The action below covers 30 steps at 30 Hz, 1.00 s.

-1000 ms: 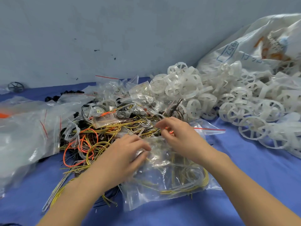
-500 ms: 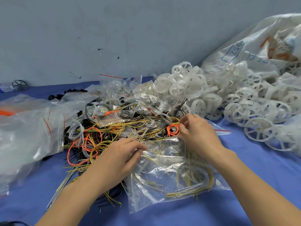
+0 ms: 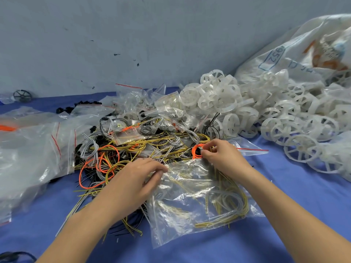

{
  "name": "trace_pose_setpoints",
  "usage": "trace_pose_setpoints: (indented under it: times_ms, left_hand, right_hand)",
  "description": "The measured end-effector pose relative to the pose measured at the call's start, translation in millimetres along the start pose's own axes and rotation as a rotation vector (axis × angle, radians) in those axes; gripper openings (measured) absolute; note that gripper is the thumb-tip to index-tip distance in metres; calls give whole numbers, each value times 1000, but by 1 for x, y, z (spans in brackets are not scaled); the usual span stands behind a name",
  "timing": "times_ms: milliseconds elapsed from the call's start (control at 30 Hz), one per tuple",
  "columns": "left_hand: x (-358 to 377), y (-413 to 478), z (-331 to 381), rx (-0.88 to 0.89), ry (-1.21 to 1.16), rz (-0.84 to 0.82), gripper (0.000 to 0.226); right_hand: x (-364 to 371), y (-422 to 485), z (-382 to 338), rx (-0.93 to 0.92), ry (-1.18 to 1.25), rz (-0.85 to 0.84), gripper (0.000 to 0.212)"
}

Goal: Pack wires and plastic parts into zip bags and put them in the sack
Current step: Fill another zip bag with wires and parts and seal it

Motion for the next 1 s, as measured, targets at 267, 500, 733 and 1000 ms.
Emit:
trace_pose_setpoints:
  times_ms: [267,500,733,1000]
  left_hand:
    - [5,0,3,4,10,-10,22]
    - [4,-1,3,8,-4,-2,24]
    - [2,-2,2,-5,-17,6,26]
    - [7,0,11,28,-36,-14,27]
  right_hand:
    - [1,1,2,61,137,70,23]
    - [-3,3,3,81,178,22,19]
    - [-18,0,4,16,224,52,20]
    - [-13,-8,-13,-139,-130,29,36]
Point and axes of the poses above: each hand's wrist, its own y-axis towards the middle knuckle, its own x-axis out of the palm, z = x × y, the point moved 5 cm from there along y, towards the middle knuckle, and after that the axes turned 10 degrees about -z, right-handed, at the moved point
